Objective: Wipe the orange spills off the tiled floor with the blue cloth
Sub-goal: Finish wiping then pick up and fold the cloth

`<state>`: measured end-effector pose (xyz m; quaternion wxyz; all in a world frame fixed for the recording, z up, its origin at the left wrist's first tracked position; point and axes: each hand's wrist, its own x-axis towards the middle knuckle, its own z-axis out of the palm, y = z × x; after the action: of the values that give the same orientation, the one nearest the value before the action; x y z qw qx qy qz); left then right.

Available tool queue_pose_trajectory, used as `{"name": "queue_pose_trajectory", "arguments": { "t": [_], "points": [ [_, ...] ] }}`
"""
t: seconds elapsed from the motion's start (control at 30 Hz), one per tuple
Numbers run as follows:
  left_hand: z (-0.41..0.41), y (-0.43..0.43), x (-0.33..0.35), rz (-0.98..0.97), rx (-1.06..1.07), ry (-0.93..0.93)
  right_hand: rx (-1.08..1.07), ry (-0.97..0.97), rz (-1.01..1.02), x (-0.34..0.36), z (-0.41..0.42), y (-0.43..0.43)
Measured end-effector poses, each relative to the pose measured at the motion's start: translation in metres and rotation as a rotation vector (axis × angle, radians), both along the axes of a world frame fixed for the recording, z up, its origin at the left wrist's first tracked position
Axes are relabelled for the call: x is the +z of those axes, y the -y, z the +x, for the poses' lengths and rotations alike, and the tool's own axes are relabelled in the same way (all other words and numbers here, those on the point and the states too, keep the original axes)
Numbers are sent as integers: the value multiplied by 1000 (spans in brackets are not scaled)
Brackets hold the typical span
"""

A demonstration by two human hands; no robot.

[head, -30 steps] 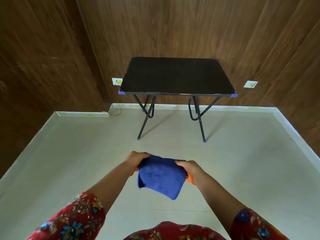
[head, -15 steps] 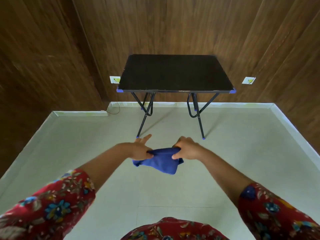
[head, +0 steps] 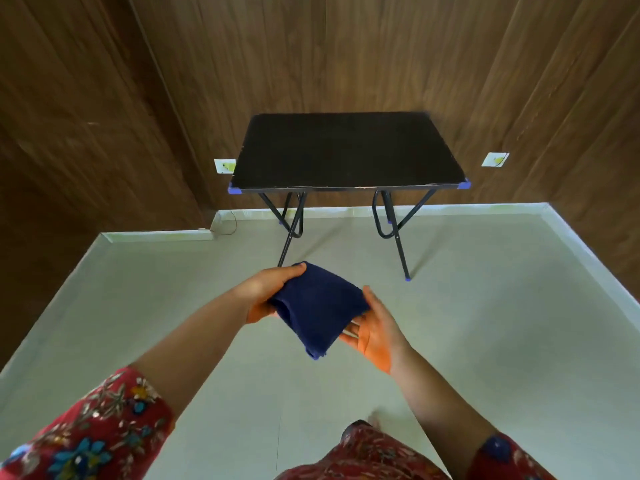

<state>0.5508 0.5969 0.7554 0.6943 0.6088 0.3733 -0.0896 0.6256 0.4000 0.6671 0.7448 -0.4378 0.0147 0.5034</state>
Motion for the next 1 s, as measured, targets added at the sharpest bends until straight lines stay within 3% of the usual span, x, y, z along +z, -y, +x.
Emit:
{"name": "queue_pose_trajectory", "arguments": {
  "t": [0.13, 0.27, 0.47, 0.57, 0.63, 0.73, 0.83, 0.9, 1.0],
  "points": [
    [10, -14, -14, -31, -25, 55, -233, 244, -146, 10, 22, -19],
    [37, -33, -9, -109, -183, 101, -216, 498, -200, 25, 59, -36],
    [91, -46, -14, 56, -79, 208, -139, 730, -209, 51, 131, -56],
    [117, -58, -9, 162, -59, 245, -155, 1023, -408, 64, 172, -64],
    [133, -63, -6, 223, -69, 268, -130, 1170, -404, 74, 194, -69],
    [154, -68, 2, 253, -114, 286, 5, 1067, -296, 92, 224, -83],
    [178, -74, 8, 119, -99, 294, 6, 921, -340, 98, 254, -100],
    [190, -76, 11, 22, -64, 284, -12, 634, -368, 90, 259, -106],
    [206, -78, 7, -72, 19, 250, 166, 40, -156, 60, 246, -105]
  ]
}}
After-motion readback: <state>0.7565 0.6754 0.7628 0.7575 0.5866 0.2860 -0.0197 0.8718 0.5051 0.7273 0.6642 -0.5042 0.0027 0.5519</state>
